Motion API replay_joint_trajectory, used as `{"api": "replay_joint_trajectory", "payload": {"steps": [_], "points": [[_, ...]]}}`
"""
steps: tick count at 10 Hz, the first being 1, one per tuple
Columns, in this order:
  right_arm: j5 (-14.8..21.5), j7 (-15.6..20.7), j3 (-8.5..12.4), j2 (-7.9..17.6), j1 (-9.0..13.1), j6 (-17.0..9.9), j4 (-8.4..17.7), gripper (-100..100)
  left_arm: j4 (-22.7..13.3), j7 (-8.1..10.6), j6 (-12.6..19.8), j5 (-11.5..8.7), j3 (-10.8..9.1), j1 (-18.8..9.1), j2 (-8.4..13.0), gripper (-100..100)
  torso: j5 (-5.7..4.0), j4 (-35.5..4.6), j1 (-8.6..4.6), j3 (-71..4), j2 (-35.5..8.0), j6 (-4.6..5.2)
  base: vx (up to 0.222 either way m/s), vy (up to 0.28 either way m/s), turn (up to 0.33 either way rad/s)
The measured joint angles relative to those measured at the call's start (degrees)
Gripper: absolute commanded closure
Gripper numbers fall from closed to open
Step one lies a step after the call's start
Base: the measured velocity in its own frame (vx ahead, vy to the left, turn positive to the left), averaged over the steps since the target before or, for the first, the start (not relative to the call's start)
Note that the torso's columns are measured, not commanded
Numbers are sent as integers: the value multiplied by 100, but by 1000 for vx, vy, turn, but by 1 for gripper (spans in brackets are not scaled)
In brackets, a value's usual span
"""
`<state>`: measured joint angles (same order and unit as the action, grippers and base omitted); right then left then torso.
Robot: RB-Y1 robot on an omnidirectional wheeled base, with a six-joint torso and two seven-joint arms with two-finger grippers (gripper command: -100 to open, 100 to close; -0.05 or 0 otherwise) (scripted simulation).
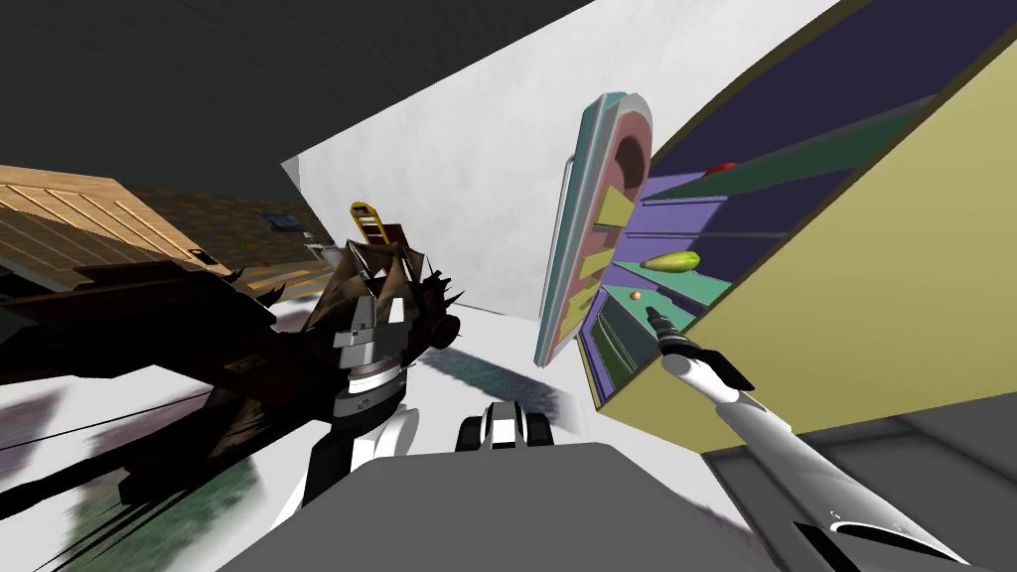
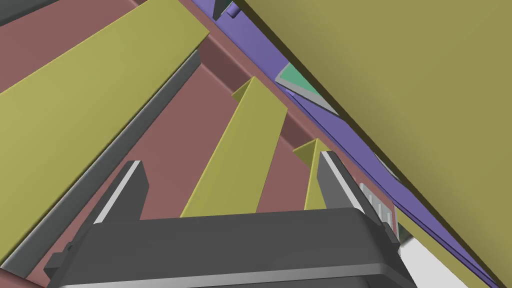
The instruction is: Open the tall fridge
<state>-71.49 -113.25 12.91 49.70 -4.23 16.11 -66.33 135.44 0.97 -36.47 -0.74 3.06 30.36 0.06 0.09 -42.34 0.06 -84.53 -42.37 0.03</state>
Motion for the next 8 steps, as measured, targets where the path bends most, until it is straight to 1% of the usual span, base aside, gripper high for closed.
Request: {"api": "replay_joint_trajectory", "payload": {"steps": [1,2,3,4,5,6,7,8], "points": [[21,-100,82,155,101,-87,126,-100,0,0,0,0,-1,1,0,0,-6,4,-10,-3,8,2,-17,25,-29],[59,-222,56,222,195,-66,308,-100,0,0,0,0,-1,2,1,0,-15,9,-25,-8,17,2,-4,6,-2],[74,-278,36,243,213,-43,415,-100,0,0,0,0,-1,2,1,0,-20,11,-36,-9,19,10,-28,63,278],[-17,-184,396,300,147,-256,374,-100,0,0,0,0,-1,1,1,0,-10,5,-19,-5,8,3,-34,61,158],[24,-291,408,424,217,-299,535,-100,0,0,0,0,-1,1,0,0,-9,5,-10,-1,5,2,-23,24,-33],[52,-354,401,430,288,-274,677,-100,0,0,0,0,-1,2,1,0,-12,5,-17,-1,6,4,-48,53,225],[91,-446,484,537,418,-318,917,-100,0,0,0,0,-1,0,0,0,-5,3,-8,-2,4,-6,-53,56,167],[143,-768,384,774,417,-266,1185,-100,0,0,0,0,-1,1,0,0,-7,3,-7,0,2,4,-25,32,2]]}}
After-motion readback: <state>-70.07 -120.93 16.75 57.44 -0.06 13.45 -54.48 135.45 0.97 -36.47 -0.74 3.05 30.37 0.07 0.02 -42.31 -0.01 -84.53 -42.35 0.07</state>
